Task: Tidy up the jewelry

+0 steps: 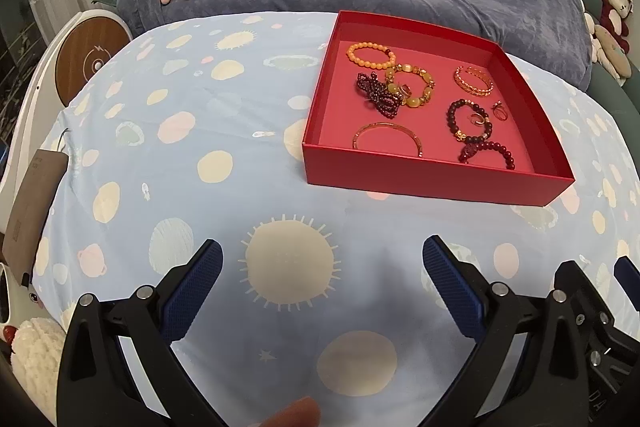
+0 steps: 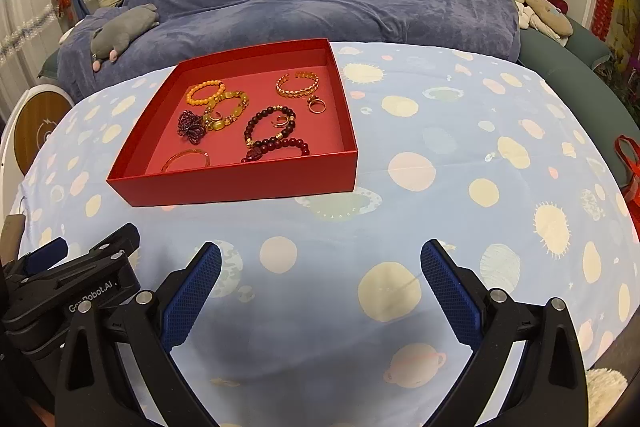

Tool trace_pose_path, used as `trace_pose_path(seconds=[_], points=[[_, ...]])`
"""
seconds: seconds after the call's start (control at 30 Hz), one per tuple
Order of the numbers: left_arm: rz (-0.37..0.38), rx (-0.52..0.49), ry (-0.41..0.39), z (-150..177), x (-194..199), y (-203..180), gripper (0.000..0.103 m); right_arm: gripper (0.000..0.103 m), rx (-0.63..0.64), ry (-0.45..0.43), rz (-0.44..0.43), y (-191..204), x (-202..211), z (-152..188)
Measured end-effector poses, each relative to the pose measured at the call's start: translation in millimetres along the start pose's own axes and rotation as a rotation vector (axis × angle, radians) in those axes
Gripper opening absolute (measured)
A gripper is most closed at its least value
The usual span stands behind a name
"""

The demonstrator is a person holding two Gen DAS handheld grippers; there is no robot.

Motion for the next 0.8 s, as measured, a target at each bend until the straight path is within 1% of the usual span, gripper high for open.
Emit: trace_pose_path(seconds=[0.8], points=[[0.000, -0.005, -0.007, 0.3, 0.8, -1.7, 0.096, 0.096, 0.004, -0.005, 0.000, 4.4, 2.2, -1.4]])
Point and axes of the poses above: each gripper's, at about its wrist camera, not at the fingertips, and x roughly against the way its jaws point, y to its left, z to its underside, the point moved 4 cm from there along -x, roughly the way its jaws point, and after that the axes turned 9 degrees about x, right-handed, at the moved point
